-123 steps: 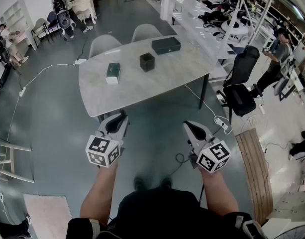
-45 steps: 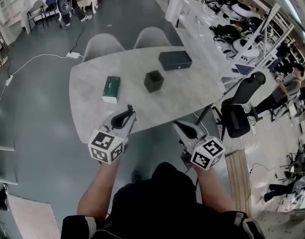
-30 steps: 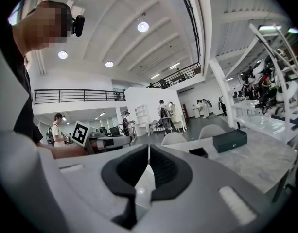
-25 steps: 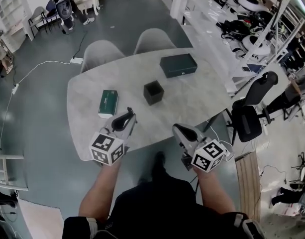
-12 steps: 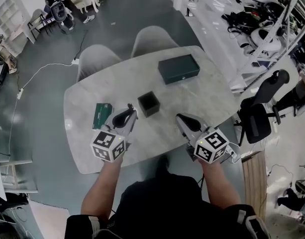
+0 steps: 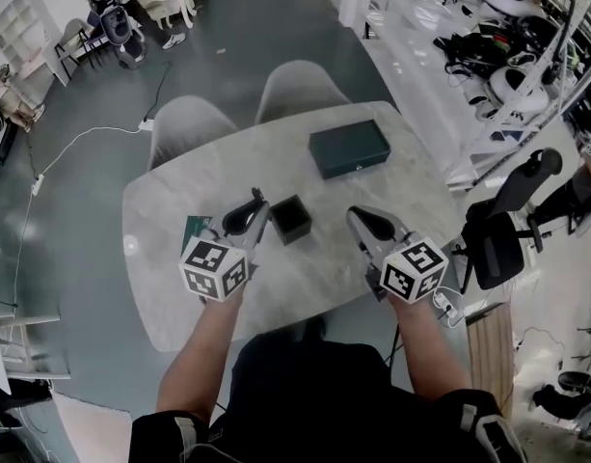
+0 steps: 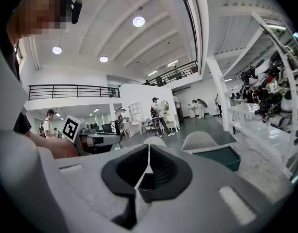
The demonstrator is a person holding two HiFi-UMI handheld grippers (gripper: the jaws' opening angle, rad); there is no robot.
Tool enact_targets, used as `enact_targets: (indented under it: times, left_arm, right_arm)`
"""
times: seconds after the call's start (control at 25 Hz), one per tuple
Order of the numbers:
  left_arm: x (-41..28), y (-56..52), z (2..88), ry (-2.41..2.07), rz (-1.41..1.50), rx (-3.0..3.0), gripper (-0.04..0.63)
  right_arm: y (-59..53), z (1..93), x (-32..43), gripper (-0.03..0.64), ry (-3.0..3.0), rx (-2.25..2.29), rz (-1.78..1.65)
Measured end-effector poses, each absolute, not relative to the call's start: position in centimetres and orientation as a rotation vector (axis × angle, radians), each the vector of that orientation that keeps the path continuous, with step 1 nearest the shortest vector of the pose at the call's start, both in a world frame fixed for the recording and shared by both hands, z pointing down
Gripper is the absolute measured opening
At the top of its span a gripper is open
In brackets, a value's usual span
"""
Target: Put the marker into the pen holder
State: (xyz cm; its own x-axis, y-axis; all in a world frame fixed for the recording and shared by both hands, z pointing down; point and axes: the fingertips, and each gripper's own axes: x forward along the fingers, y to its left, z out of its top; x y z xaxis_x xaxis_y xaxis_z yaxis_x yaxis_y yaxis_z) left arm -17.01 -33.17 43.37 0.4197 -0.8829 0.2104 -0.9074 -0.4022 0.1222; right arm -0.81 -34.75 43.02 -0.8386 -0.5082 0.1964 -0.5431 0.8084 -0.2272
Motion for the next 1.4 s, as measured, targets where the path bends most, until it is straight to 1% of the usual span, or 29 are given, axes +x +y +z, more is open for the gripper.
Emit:
enact_targets:
  times: [0.28,0.56,1.04,1.4]
  left_arm:
    - [-17.3,-35.8,44.7,-1.467,0.214,2.525,0.051]
    - [-15.5,-37.8,48.4,-1.340,0.307,2.549,0.051]
    - [-11.6,-40.2,54.4,-1.178,0.409,2.544,0.051]
    - [-10.1,-40.5,57.4,-1.111,0.575,2.567,0.051]
  right_arm:
    - [-37.6,43.6,-2.9,0.011,-2.785,0.973,0.461]
    - [-38.5,45.1,-3.8,0.011,-2.746,1.006,0.500]
    - [-37.5,46.7,-0.1,0.011,-2.717,1.088,0.544]
    - [-36.7,48.4,2.2,0.011,-2.680,1.143,0.602]
